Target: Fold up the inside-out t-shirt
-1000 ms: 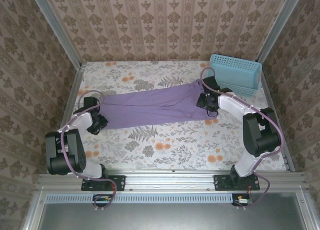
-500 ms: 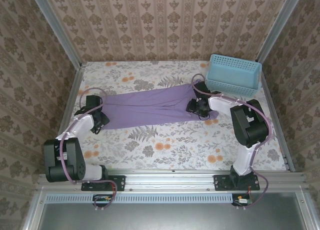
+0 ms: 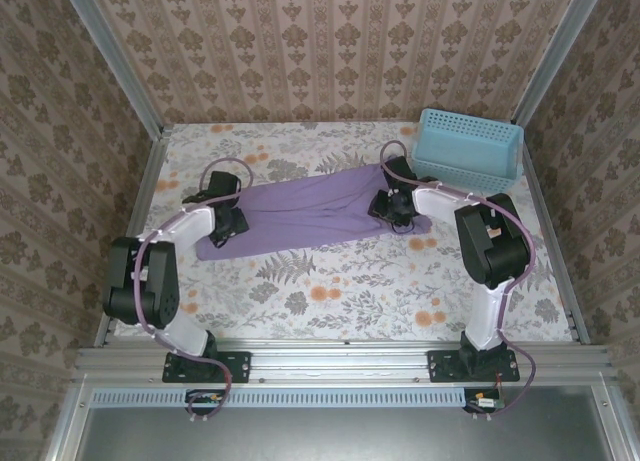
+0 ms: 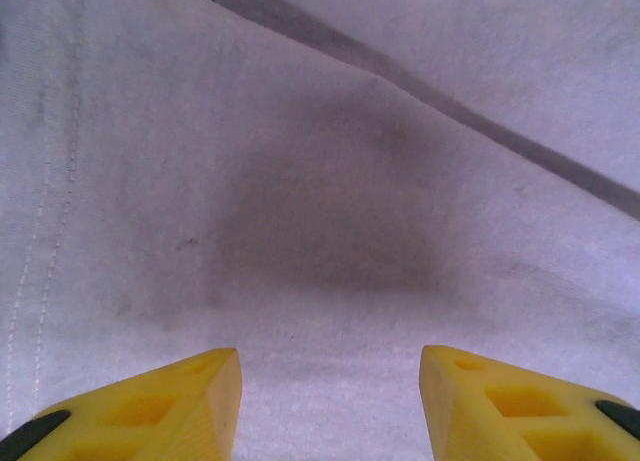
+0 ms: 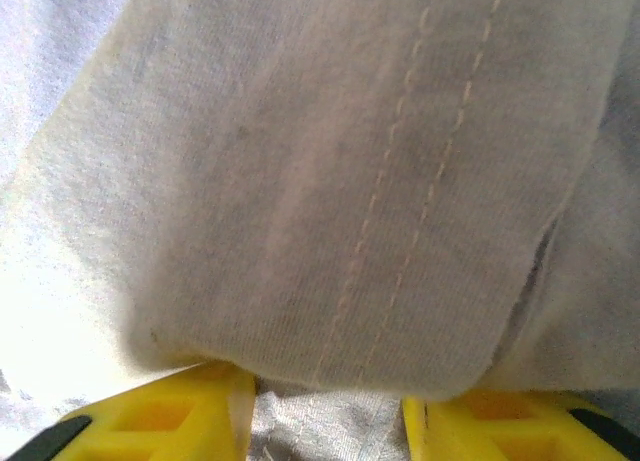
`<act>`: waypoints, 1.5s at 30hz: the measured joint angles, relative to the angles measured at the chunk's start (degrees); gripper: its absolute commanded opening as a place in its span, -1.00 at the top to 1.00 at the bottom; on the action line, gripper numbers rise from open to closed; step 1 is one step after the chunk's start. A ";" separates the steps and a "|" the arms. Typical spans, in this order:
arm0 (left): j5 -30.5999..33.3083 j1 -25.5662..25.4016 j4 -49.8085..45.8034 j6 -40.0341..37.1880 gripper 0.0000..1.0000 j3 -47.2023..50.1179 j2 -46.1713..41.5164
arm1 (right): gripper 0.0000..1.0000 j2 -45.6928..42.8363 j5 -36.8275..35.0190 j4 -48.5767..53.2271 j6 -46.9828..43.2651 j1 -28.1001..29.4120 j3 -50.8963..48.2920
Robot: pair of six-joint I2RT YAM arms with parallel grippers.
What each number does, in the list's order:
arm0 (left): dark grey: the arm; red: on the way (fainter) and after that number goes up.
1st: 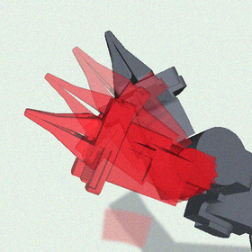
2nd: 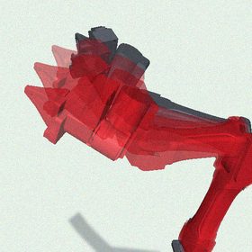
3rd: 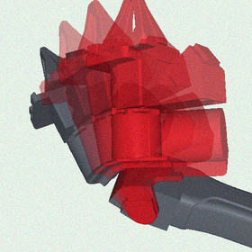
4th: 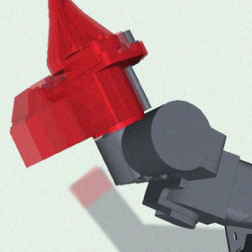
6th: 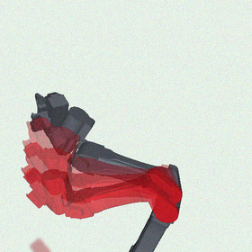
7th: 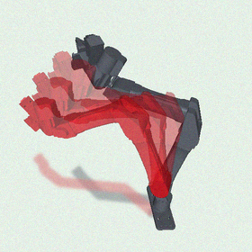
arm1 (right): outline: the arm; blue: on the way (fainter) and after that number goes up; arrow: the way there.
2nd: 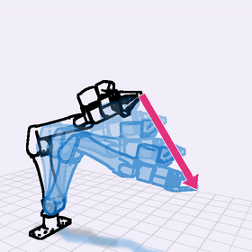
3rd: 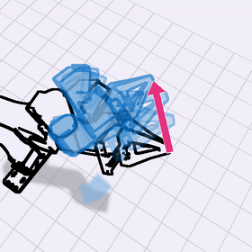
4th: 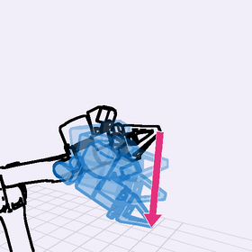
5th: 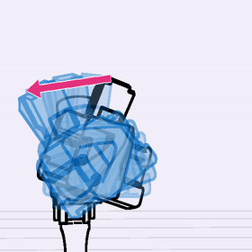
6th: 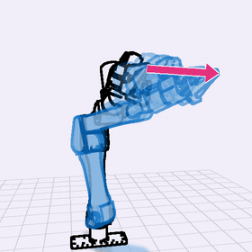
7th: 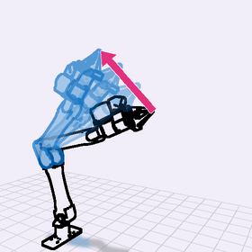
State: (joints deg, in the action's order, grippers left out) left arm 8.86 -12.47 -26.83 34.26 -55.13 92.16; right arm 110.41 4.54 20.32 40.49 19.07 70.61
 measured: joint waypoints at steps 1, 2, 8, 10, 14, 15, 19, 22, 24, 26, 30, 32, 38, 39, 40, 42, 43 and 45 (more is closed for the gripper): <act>0.02 0.04 -0.15 0.00 -0.05 -0.42 0.92 | 0.03 -0.09 -1.18 0.72 -0.31 0.52 0.20; 0.02 0.15 -0.13 0.00 -0.05 -0.68 1.75 | 0.02 -0.31 -2.62 1.53 -0.87 1.25 0.28; -0.48 1.84 -0.59 0.04 -0.05 -0.83 5.29 | 0.04 -3.65 -10.71 6.86 -4.61 7.56 0.87; -0.79 2.56 -0.57 0.07 -0.06 -0.81 5.53 | 0.05 -4.07 -12.39 8.00 -5.57 8.70 1.40; -1.09 3.28 -0.57 0.07 -0.06 -0.79 5.51 | 0.08 -3.78 -14.27 9.27 -6.47 8.94 1.70; -1.18 3.43 -0.55 0.07 -0.06 -0.79 5.51 | 0.10 -3.43 -14.69 9.68 -6.69 8.94 1.90; -1.42 3.87 -0.57 0.07 -0.07 -0.79 5.51 | 0.23 -1.51 -15.15 10.27 -7.48 8.94 2.99; -1.53 4.07 -0.57 0.07 -0.07 -0.76 5.51 | 0.36 -0.33 -15.15 10.91 -7.78 8.94 4.31; -1.62 4.13 -0.55 0.09 -0.08 -0.74 5.51 | 0.46 0.39 -15.21 11.28 -7.85 8.94 5.25; -1.64 4.26 -0.55 0.09 -0.09 -0.72 5.51 | 0.55 0.90 -15.34 11.50 -7.82 8.94 5.86; -1.66 4.33 -0.52 0.31 -0.12 -0.63 5.51 | 0.64 1.22 -15.63 12.41 -8.00 8.94 6.88; -1.75 4.33 -0.52 0.48 -0.13 -0.61 5.51 | 0.57 1.22 -15.80 12.79 -7.96 8.94 7.39; -1.84 4.39 -0.28 0.48 -0.14 -0.39 5.51 | 0.31 1.25 -15.98 13.18 -8.44 8.96 7.58; -1.86 4.44 -0.26 0.48 -0.14 -0.39 5.51 | 0.31 1.29 -15.98 13.18 -8.44 8.96 7.58; -1.95 4.50 -0.26 0.48 -0.14 -0.39 5.51 | 0.33 1.36 -15.98 13.18 -8.44 8.96 7.58; -2.12 4.66 -0.24 0.50 -0.13 -0.39 5.51 | 0.38 1.66 -15.98 13.18 -8.44 9.01 7.58; -2.19 4.70 -0.22 0.48 -0.14 -0.39 5.51 | 0.39 1.86 -15.98 13.18 -8.41 9.01 7.58; -2.21 4.70 -0.20 0.48 -0.14 -0.39 5.51 | 0.41 2.14 -15.96 13.18 -8.44 9.09 7.58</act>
State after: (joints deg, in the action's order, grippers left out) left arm 6.66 -7.77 -27.03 34.74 -55.53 97.67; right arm 112.55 -11.42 33.50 32.05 28.16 78.19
